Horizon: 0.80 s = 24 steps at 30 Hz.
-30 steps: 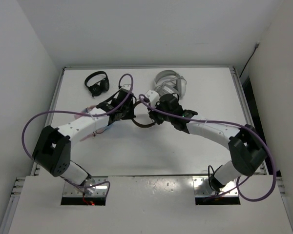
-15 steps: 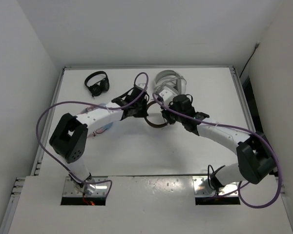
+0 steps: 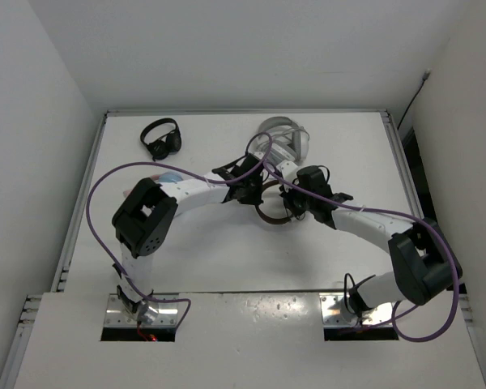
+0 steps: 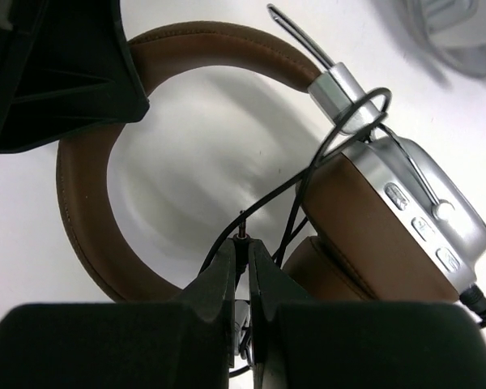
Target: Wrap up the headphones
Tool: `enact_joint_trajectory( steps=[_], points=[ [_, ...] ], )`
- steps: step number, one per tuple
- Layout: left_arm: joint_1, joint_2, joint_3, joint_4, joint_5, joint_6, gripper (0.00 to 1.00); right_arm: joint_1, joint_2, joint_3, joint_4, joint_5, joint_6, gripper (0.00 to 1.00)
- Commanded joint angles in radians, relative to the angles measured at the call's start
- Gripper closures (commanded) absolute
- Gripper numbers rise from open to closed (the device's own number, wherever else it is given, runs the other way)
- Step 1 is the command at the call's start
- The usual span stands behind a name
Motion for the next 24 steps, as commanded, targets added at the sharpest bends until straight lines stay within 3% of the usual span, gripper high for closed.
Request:
enact_joint_trajectory(
  steps=[1,4,10,17,24],
  points=[
    [-0.036,0.000,0.054,0.005,0.045,0.017,1.00,-0.023,-0.027,-0.024,-0.006,0.048,-0.030,0.96],
    [-0.036,0.010,0.043,0.005,0.045,0.008,1.00,-0.023,-0.028,-0.034,-0.029,0.033,-0.010,0.86],
    [-0.036,0.028,0.043,0.005,0.036,0.008,1.00,-0.023,-0.028,-0.063,-0.029,0.045,-0.010,0.81],
    [-0.036,0.072,0.072,0.005,0.036,0.017,1.00,-0.014,-0.084,-0.063,-0.066,0.065,0.009,0.68],
    [-0.036,0.082,0.072,0.005,0.027,0.027,1.00,-0.003,-0.129,-0.043,-0.096,0.074,0.008,0.65]
  ],
)
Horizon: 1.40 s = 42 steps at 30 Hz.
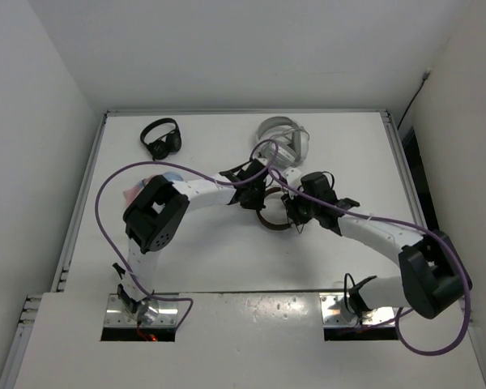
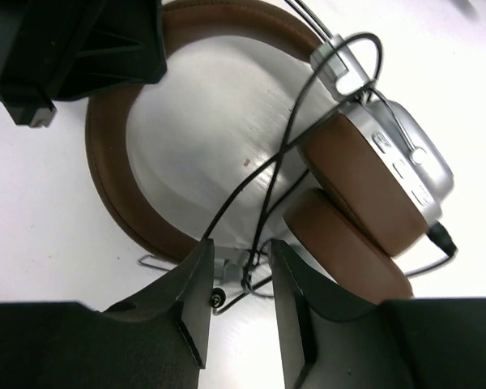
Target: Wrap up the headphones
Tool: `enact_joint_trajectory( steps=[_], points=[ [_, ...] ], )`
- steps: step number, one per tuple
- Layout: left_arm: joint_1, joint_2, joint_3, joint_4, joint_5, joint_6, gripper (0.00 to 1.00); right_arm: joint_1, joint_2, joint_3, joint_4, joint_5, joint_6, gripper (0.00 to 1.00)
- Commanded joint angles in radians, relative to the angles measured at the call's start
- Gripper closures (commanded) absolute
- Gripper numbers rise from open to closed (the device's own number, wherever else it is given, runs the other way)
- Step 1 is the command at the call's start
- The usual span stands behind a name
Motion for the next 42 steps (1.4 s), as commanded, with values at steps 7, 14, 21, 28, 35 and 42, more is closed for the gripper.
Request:
enact_joint_trajectory(
  steps=[7,14,21,28,35,42],
  points=[
    [-0.009,-0.009,0.028,0.005,0.018,0.025,1.00,-0.005,-0.099,0.018,-0.006,0.066,-0.041,0.57],
    [-0.009,0.009,0.037,0.005,0.018,0.034,1.00,0.004,-0.133,0.018,-0.006,0.057,-0.041,0.54],
    [-0.009,0.027,0.037,0.014,0.018,0.043,0.94,-0.018,-0.200,-0.022,-0.026,0.026,-0.041,0.54],
    [-0.018,0.001,0.037,0.014,0.039,0.053,0.46,-0.050,-0.301,-0.033,-0.037,0.017,-0.041,0.40],
    [-0.018,-0.181,0.037,0.014,-0.010,0.062,0.09,-0.111,-0.465,-0.042,-0.037,0.006,-0.019,0.20],
    [0.021,-0.423,0.017,-0.062,-0.022,0.195,0.00,-0.217,-0.577,-0.008,-0.095,-0.018,-0.010,0.13]
  ],
)
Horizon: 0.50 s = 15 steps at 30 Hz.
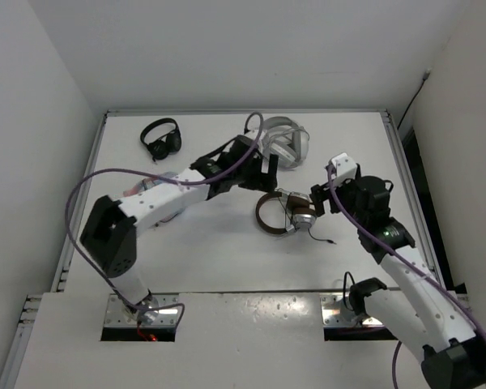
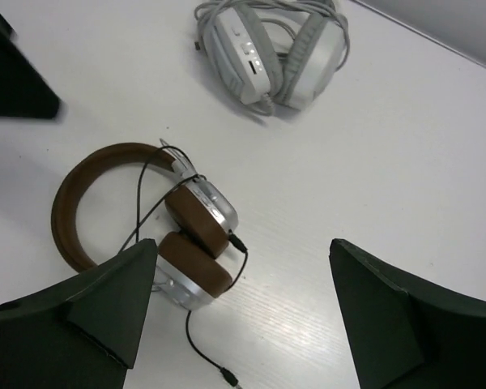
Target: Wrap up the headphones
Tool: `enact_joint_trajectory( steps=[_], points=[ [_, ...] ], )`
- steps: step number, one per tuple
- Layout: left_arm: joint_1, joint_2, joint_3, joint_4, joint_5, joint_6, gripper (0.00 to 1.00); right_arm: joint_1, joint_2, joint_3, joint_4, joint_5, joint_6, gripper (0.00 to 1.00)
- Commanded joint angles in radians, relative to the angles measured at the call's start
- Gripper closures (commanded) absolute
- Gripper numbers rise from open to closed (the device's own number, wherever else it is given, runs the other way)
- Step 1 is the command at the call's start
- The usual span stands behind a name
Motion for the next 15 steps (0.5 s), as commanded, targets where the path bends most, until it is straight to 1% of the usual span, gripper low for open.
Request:
enact_joint_trajectory(
  steps=[1,3,4,7,8,9,10,11,12,13,14,15],
  points=[
    [0.046,-0.169,-0.018,-0.011,-0.011,0.132,0.00,-0.089,-0.028,0.048,-0.050,-0.044,0.017,0.13],
    [0.078,-0.258,-0.078,-0.011,-0.011,0.163,0.00,-0.147,-0.028,0.068,-0.085,-0.093,0.017,0.13],
    [0.095,-0.280,-0.093,-0.040,-0.011,0.178,0.00,-0.216,-0.039,0.068,-0.109,-0.114,0.017,0.12],
    [0.152,-0.334,-0.141,-0.105,-0.112,0.189,0.00,-0.340,-0.065,0.062,-0.152,-0.216,0.006,0.12],
    [0.184,-0.349,-0.156,-0.137,-0.130,0.189,0.00,-0.438,-0.079,0.048,-0.166,-0.293,0.006,0.12],
    [0.202,-0.369,-0.211,-0.137,-0.147,0.189,0.00,-0.492,-0.079,0.038,-0.166,-0.329,-0.008,0.12],
    [0.222,-0.415,-0.245,-0.137,-0.147,0.206,0.00,-0.602,-0.089,0.025,-0.177,-0.414,-0.029,0.12],
    [0.265,-0.436,-0.280,-0.102,-0.136,0.226,0.00,-0.656,-0.090,0.005,-0.195,-0.450,-0.049,0.11],
    [0.287,-0.456,-0.347,-0.088,-0.101,0.226,0.00,-0.708,-0.090,-0.005,-0.196,-0.486,-0.074,0.11],
    [0.310,-0.472,-0.372,-0.079,-0.081,0.226,0.00,-0.759,-0.090,-0.015,-0.206,-0.550,-0.089,0.11],
    [0.343,-0.492,-0.392,-0.070,-0.067,0.226,0.00,-0.852,-0.090,-0.025,-0.226,-0.584,-0.109,0.11],
    [0.359,-0.501,-0.424,-0.070,-0.043,0.226,0.00,-0.895,-0.080,-0.025,-0.237,-0.613,-0.126,0.11]
  ],
)
